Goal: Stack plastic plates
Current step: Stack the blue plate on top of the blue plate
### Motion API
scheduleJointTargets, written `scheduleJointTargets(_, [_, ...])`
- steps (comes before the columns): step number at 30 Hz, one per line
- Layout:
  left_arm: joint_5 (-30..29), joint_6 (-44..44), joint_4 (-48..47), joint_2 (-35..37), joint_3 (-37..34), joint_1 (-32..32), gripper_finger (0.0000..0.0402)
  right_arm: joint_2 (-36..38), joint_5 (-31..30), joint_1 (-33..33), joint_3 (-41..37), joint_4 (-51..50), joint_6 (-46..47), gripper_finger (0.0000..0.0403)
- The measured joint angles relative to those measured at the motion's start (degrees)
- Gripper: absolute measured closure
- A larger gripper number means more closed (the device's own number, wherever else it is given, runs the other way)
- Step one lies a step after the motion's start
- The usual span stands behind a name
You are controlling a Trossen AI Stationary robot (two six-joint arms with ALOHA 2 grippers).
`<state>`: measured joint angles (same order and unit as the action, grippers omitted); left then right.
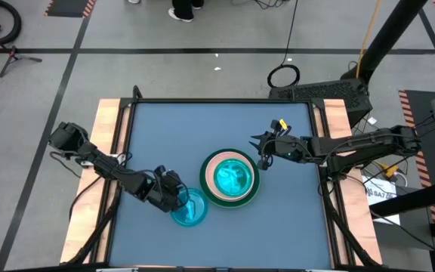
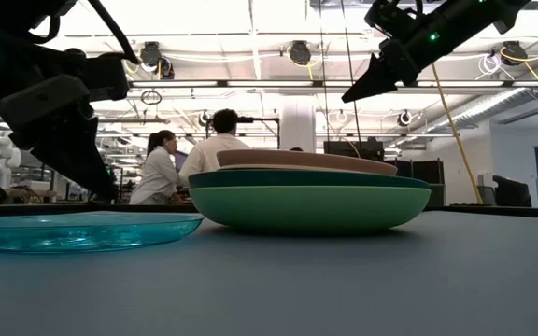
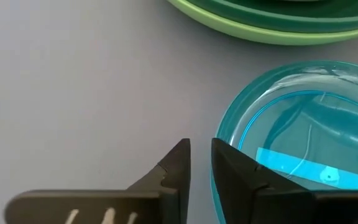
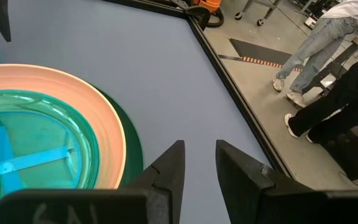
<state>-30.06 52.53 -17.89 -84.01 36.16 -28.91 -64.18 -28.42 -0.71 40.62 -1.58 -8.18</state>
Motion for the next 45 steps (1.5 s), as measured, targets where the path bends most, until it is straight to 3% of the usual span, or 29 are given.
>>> scheduleJointTargets(14, [0.0, 1.2, -0.5, 0.0, 0.0, 0.0, 0.0209, 0.0, 0.0, 0.0, 0.0, 0.0, 0.0, 0.0316])
scheduleJointTargets(25, [0.0, 0.7, -0.7, 0.0, 0.0, -0.8, 0.0206, 0.0, 0.0, 0.0, 0.0, 0.0, 0.0, 0.0316])
scheduleJointTargets(35, [0.0, 2.0, 14.0, 0.0, -8.0, -1.8, 0.0206, 0.0, 0.0, 0.0, 0.0, 0.0, 0.2, 0.0316])
scheduleJointTargets(45, [0.0, 0.8, 14.8, 0.0, -8.5, -2.1, 0.0206, 0.0, 0.0, 0.0, 0.0, 0.0, 0.2, 0.0316])
